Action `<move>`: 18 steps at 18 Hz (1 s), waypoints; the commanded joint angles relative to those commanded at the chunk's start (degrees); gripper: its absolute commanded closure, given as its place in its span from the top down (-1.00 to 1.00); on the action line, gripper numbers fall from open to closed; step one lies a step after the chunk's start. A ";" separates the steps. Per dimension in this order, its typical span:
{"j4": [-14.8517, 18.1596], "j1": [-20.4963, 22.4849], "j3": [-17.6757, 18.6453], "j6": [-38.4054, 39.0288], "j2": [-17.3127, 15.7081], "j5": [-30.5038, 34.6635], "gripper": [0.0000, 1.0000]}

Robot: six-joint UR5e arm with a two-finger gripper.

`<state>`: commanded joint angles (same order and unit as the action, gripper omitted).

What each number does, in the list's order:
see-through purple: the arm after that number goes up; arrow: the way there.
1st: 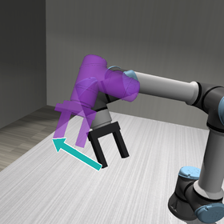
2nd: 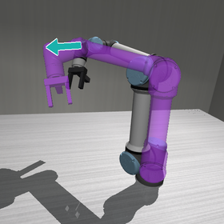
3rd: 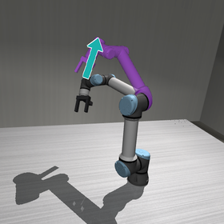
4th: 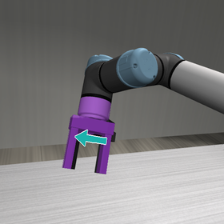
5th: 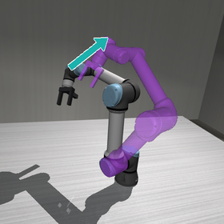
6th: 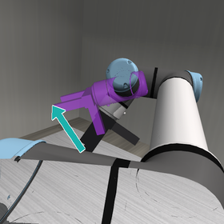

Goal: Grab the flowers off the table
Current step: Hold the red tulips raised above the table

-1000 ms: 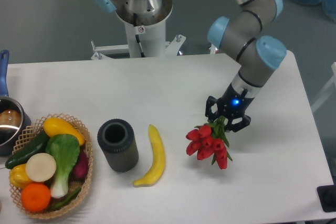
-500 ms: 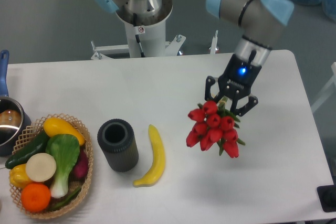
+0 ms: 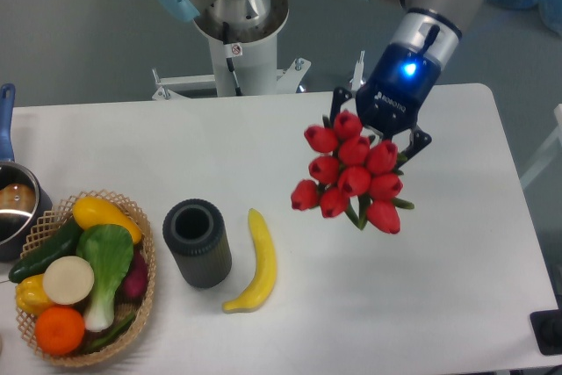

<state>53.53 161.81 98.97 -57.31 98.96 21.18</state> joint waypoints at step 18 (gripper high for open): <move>-0.26 -0.18 0.53 -0.53 0.35 -0.17 -0.05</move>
<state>53.26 161.63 99.49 -57.83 99.32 21.01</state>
